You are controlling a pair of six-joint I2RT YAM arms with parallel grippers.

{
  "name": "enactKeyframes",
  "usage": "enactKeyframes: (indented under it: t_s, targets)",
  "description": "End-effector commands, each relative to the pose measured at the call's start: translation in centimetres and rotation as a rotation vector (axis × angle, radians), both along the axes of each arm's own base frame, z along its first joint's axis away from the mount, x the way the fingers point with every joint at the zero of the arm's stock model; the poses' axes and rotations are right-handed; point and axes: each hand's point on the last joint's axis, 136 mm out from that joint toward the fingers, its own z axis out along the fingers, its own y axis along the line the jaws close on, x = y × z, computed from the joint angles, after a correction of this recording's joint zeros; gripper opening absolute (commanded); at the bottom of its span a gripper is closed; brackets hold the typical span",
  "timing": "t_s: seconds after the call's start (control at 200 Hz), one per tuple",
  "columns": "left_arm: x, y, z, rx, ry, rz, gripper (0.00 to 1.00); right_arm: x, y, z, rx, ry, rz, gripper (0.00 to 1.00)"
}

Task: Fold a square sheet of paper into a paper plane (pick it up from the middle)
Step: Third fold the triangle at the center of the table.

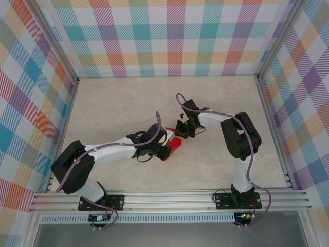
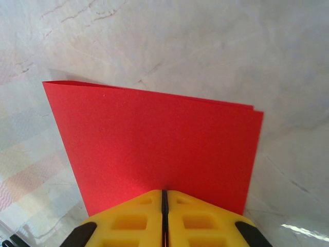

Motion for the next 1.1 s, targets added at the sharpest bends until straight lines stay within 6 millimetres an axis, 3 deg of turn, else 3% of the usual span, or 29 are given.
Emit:
enactKeyframes:
  t_s: [0.0,0.49,1.095]
  targets:
    - [0.4,0.3,-0.5,-0.021,0.032,0.011,0.00,-0.9,-0.7,-1.6,-0.066,0.028,0.038,0.09]
    - [2.9,1.2,-1.8,-0.036,0.077,0.039,0.00,-1.0,-0.8,-1.7,-0.077,0.027,0.059,0.10]
    - [4.4,2.0,-3.2,-0.004,0.093,0.055,0.00,-1.1,-0.8,-1.7,-0.077,0.033,0.060,0.10]
